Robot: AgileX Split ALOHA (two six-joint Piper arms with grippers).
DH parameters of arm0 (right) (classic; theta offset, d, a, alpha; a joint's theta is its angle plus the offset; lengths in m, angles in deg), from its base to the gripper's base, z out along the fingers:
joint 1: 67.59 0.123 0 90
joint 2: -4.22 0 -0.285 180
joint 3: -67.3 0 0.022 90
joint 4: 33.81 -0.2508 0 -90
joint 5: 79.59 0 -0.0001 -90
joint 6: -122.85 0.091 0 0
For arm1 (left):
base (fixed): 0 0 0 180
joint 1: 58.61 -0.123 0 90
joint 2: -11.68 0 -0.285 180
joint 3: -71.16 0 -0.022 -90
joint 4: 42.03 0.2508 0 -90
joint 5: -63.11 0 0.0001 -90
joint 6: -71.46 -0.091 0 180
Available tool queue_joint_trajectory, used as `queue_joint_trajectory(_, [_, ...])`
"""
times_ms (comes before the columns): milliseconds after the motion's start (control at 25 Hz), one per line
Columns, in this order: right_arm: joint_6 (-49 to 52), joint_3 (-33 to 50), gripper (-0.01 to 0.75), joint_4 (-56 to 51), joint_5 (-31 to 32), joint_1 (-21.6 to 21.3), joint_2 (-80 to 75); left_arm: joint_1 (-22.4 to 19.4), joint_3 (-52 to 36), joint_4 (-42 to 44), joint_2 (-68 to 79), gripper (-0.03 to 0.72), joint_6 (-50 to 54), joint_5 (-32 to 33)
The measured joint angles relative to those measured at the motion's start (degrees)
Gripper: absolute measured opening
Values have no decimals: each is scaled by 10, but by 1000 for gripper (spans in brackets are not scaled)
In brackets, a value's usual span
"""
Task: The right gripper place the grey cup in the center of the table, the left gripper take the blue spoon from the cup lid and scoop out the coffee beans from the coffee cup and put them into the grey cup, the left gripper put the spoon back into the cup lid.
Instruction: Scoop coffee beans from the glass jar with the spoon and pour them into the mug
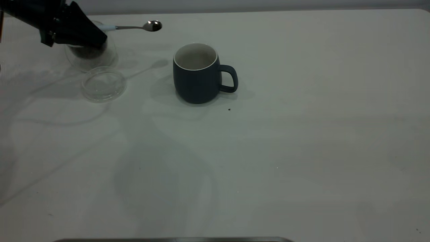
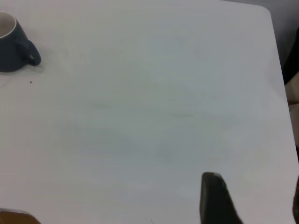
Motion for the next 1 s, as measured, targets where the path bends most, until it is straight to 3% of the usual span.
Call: queue_joint_trajectory(1000, [1, 0, 364, 0, 0, 0, 0, 23, 0, -16, -13, 95, 26, 1])
